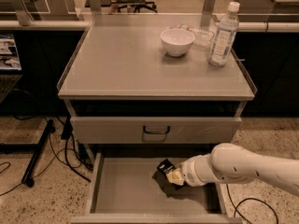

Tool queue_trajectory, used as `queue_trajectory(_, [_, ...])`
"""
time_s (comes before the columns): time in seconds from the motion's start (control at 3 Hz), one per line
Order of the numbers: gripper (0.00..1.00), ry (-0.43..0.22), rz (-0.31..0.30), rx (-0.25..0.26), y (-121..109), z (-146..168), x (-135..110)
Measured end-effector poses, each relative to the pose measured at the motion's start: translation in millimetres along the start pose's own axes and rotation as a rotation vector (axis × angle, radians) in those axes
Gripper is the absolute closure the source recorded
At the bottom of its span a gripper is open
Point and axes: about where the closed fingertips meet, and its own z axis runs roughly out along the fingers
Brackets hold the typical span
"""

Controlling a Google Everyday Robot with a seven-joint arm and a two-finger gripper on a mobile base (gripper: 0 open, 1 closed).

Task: Place rxbar chocolate into middle drawer

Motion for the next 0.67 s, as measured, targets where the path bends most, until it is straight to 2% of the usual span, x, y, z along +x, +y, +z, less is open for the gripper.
queue_trajectory(0.33, [1.00,0.002,0.002,0.000,-0.6,0.5,0.9])
queue_trajectory(0.67, [1.00,0.033,0.024,-0.006,-3.3,12.2,10.3])
